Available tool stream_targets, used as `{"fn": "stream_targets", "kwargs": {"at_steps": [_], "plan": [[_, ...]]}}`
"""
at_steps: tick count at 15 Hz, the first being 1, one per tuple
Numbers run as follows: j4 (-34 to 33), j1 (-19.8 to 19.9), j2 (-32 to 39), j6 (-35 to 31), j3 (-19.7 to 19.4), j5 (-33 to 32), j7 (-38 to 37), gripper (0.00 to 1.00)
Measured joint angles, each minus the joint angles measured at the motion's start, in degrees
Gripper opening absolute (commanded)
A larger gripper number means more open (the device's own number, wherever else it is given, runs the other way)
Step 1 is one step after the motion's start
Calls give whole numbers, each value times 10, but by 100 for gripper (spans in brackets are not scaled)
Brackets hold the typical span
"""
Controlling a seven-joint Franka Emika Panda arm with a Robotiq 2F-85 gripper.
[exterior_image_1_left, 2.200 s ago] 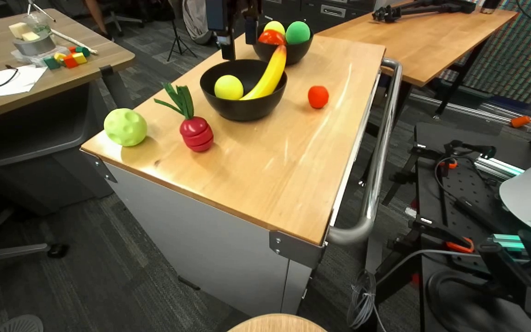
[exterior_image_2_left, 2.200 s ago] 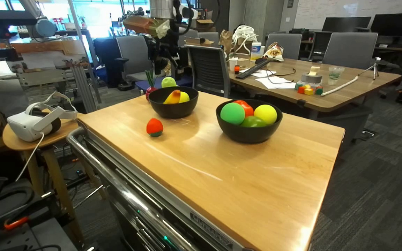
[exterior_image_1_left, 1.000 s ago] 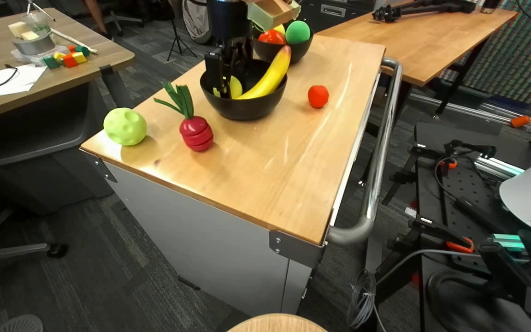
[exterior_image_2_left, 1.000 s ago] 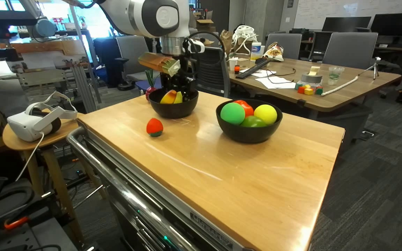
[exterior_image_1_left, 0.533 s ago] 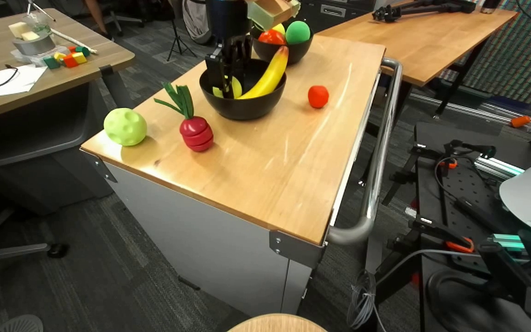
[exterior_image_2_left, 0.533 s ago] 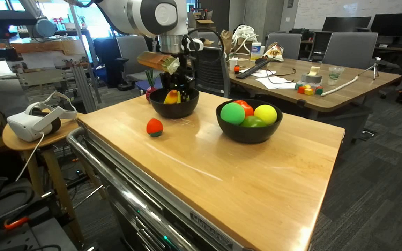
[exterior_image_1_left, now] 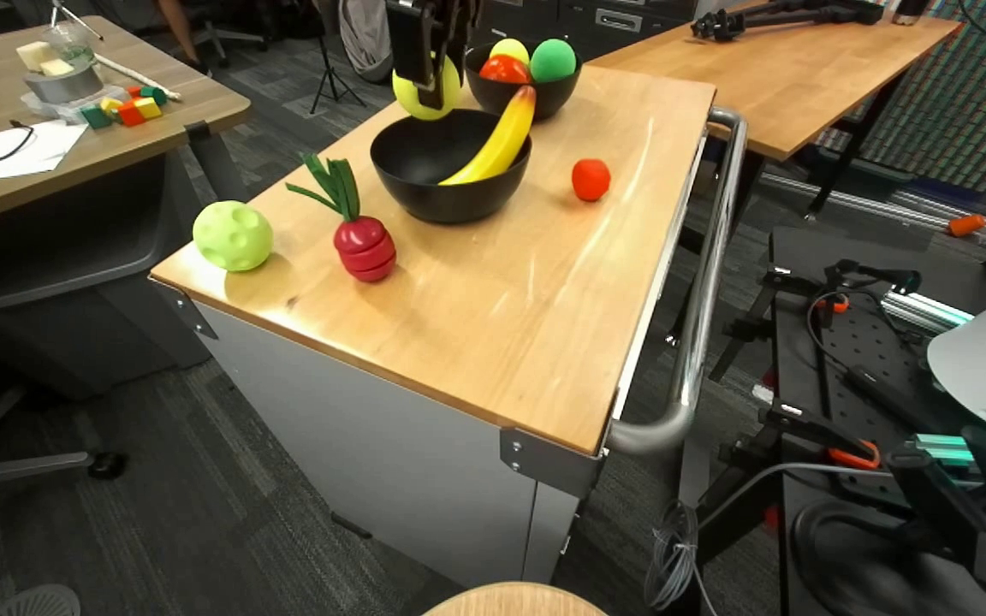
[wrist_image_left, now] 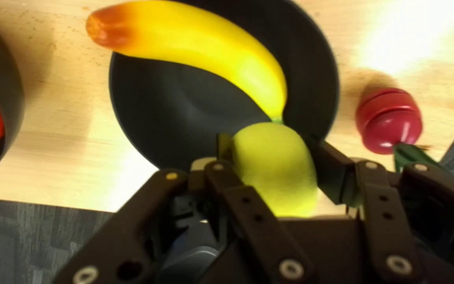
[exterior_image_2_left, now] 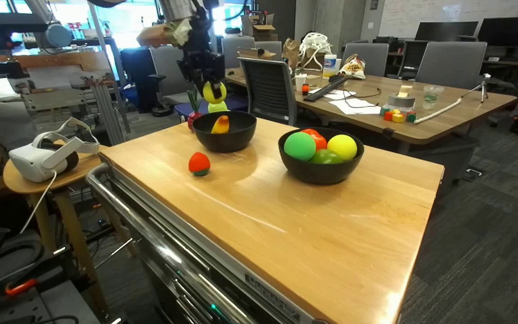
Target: Take all the contents from the black bowls and place them on the table one at at time starting with the left bowl then right bowl
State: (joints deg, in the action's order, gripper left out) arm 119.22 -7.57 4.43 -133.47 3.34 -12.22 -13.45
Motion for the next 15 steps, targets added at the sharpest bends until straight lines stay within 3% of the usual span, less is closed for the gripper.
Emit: {"fn": "stream_targets", "kwargs": {"at_steps": [6, 10, 15], "plan": [[133, -45, -111, -3, 79, 10, -80, 23], [184, -56, -104, -22, 113, 27, -91, 23], [197, -56, -59, -86, 117, 27, -84, 23]]}}
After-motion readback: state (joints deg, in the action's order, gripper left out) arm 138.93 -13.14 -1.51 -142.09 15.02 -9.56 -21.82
